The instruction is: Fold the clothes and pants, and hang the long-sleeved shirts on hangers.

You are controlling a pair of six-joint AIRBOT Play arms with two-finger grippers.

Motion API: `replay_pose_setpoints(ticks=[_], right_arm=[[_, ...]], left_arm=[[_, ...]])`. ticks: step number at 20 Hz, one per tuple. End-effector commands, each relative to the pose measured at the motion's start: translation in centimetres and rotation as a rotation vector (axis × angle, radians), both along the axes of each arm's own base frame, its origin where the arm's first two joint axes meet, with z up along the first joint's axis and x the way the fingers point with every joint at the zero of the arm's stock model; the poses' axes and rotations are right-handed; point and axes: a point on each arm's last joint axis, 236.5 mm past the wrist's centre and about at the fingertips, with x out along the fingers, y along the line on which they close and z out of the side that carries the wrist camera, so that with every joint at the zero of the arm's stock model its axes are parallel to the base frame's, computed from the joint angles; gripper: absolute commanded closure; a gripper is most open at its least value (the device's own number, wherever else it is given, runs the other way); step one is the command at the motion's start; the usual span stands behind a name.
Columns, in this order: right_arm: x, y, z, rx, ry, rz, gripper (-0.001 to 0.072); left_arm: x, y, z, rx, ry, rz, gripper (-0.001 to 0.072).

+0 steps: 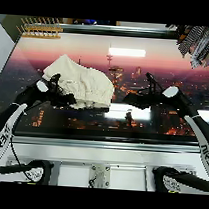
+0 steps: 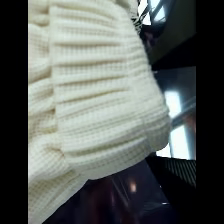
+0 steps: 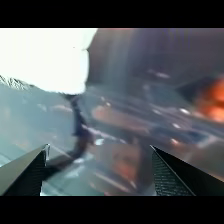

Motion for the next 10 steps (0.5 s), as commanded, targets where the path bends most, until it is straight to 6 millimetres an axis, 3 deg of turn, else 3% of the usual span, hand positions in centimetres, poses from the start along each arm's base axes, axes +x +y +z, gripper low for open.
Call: replay_pose_setpoints(ticks=[1, 2, 3, 7, 10], right_arm=[[1.4, 3.3, -2.2, 0.072, 0.031, -0.07, 0.0007], [1.6, 4.2, -2.8, 0.077, 0.034, -0.081, 0.0006], [1.7, 5.0, -3.6, 0.075, 0.034, -0.088, 0.0006], [2.0, 6.9, -6.4, 0.03, 0.014, -0.107, 0.0007], [2.5, 8.2, -7.2, 0.041, 0.021, -0.119, 0.0008]], left_arm=[[0.5, 0.3, -1.7, 0.003, 0.006, 0.033, 0.0403], [0.5, 0.8, -1.7, 0.002, 0.01, 0.045, 0.0577], [0.6, 1.3, -1.7, 0.002, 0.01, 0.057, 0.069], [0.3, 2.0, -0.9, -0.004, 0.013, 0.063, 0.069], [0.3, 1.8, -0.5, 0.0, -0.003, 0.031, 0.069]])
